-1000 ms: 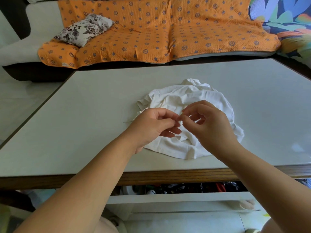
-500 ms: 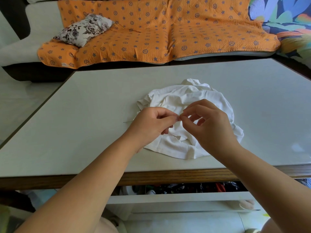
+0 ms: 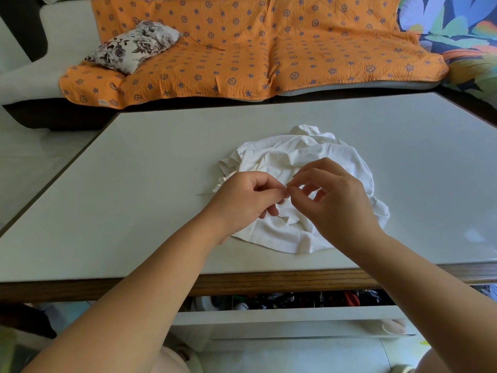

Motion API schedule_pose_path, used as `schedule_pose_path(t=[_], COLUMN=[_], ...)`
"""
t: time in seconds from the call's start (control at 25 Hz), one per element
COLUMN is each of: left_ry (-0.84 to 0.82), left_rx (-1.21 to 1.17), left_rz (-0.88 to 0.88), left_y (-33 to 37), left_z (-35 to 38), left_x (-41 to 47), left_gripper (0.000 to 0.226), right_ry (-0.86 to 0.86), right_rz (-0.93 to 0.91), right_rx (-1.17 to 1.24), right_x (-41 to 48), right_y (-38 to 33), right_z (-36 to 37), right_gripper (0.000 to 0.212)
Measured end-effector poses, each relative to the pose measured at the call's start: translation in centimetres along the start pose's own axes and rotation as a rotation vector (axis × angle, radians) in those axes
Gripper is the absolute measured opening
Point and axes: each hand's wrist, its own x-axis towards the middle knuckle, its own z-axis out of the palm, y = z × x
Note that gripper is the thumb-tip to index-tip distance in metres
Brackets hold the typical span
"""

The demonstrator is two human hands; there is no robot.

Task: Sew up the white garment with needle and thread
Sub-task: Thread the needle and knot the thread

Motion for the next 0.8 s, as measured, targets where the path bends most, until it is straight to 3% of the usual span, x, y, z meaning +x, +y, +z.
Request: schedule_pose_path(t=[0.8], left_ry=[0.051], left_rx=[0.072], left_rz=[0.017], left_y=[-0.12], left_z=[-0.05], left_x=[0.10], left_gripper=[0.012], right_ry=[0.000], right_rz=[-0.043], right_rx=[-0.051], right_x=[0.03], right_y=[0.20], right_z=[-0.42], right_gripper=[0.003])
